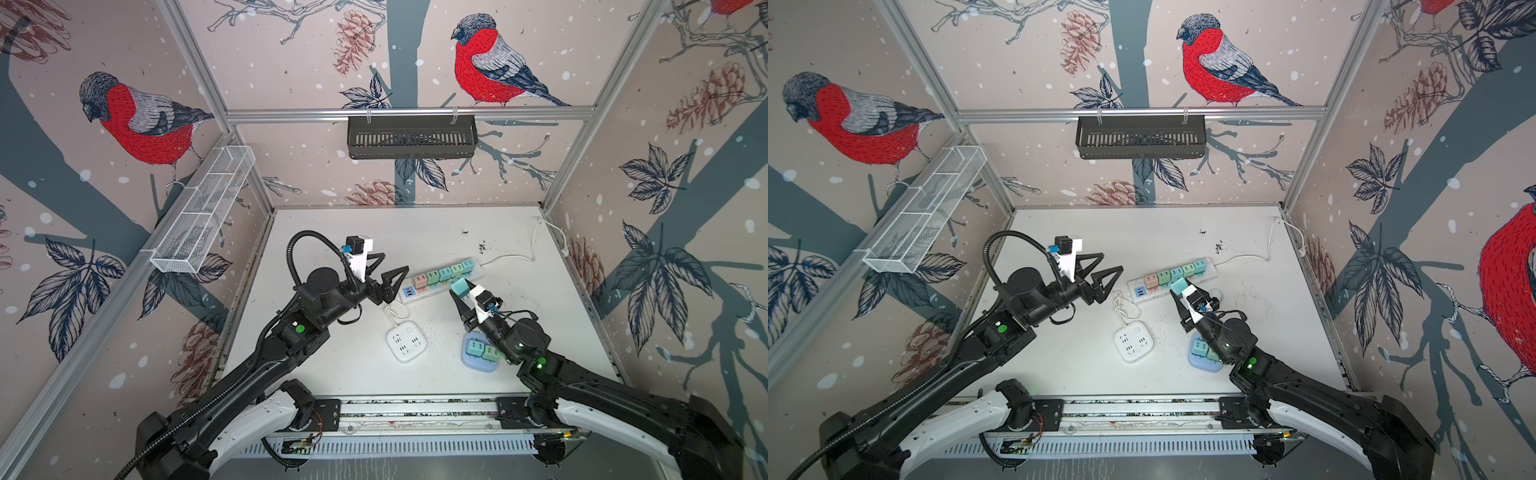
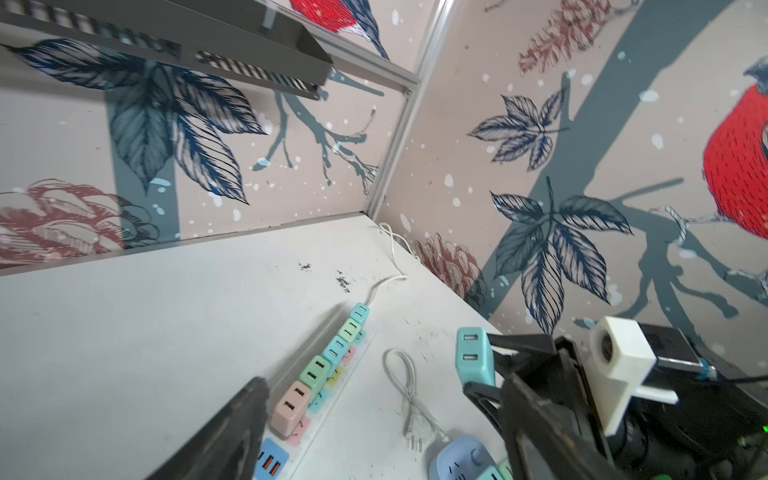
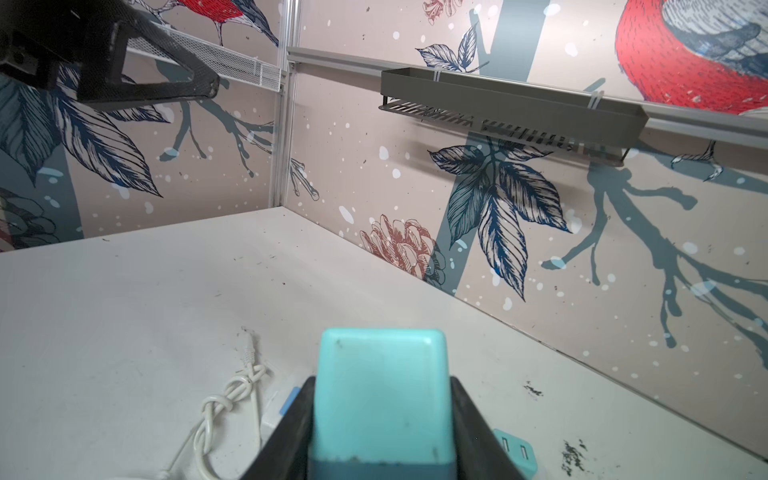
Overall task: Insert the plug
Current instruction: 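Close the left gripper on the teal adapter held by the right gripper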
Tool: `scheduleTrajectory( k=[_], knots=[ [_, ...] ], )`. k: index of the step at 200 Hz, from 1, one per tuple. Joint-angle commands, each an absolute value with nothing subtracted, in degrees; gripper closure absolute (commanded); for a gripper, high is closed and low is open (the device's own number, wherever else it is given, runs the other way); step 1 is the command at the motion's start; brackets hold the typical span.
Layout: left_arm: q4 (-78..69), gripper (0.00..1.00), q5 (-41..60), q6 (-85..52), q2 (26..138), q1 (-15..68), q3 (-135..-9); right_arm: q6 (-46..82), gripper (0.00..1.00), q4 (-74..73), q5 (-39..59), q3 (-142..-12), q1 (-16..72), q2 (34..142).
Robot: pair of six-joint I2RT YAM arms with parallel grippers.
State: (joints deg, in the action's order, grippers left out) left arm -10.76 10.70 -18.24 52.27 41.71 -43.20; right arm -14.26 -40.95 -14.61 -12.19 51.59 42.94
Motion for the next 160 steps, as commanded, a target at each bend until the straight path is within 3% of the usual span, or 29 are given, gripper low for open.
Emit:
scheduleTrajectory(
  k=[1,56,160],
  knots=[
    [-8.9,0.15,9.2,-13.0,55.5,45.0,-45.5,-22.6,0.96,-44.3,-15.1,-11.7,51.5,42.7],
    [-1.5,0.19,13.1,-6.8,65.2,51.4,-53.6,-33.5,0.96,-51.0,-11.1,-8.9,51.5,44.2],
    [-1.8,0.23,21.5,-6.4,69.3,52.0,-55.0,-44.0,0.97,-55.8,-0.9,-7.4,53.3,42.6]
  ],
)
